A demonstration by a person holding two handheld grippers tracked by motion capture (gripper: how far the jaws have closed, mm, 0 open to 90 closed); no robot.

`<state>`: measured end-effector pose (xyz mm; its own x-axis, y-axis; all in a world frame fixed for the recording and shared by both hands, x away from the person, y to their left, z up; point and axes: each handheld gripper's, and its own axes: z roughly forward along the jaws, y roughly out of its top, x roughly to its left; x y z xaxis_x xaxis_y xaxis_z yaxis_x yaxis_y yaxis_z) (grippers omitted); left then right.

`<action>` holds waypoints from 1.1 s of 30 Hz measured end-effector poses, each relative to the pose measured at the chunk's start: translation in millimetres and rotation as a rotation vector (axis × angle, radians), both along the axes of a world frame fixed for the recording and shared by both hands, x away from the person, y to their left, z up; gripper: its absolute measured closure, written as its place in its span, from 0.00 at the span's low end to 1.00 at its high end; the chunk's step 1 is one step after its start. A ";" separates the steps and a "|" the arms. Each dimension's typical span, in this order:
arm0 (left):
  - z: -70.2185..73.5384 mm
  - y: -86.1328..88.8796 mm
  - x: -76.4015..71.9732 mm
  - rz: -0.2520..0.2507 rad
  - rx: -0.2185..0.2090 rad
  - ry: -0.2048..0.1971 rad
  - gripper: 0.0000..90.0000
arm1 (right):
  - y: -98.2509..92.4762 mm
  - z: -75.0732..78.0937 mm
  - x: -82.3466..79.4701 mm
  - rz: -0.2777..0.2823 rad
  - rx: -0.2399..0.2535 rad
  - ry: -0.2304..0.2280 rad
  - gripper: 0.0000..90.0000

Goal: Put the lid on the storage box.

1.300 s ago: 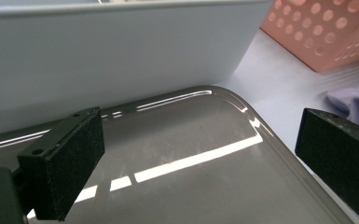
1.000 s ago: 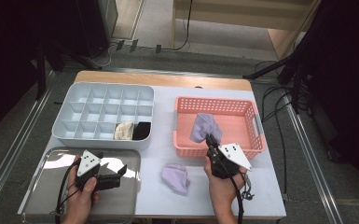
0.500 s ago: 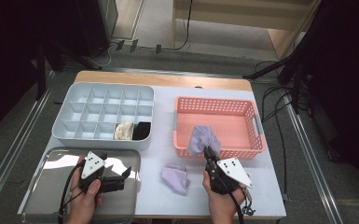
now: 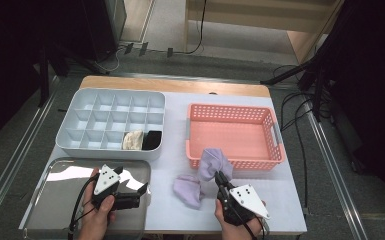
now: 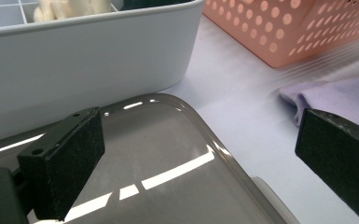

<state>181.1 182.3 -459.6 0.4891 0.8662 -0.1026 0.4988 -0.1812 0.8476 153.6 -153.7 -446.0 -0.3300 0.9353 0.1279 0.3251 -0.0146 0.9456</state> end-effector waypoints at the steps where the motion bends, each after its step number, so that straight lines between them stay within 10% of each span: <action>1: 0.1 -0.3 0.0 -0.003 -0.004 0.001 0.02 | -0.7 -0.8 -2.4 -0.002 0.004 0.004 0.98; 20: -1.1 -7.1 -3.7 -0.030 -0.008 0.003 0.02 | -38.1 -18.4 -25.2 -0.046 0.017 0.095 0.98; 33: -2.4 -7.5 -1.5 -0.034 -0.004 0.006 0.02 | -80.9 -38.6 -12.9 -0.140 -0.005 0.186 0.98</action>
<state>179.6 174.8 -462.0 0.5173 0.8488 -0.1089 0.4975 -0.1948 0.8453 140.7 -234.6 -484.6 -0.1678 0.9712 0.1692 0.4888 -0.0671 0.8698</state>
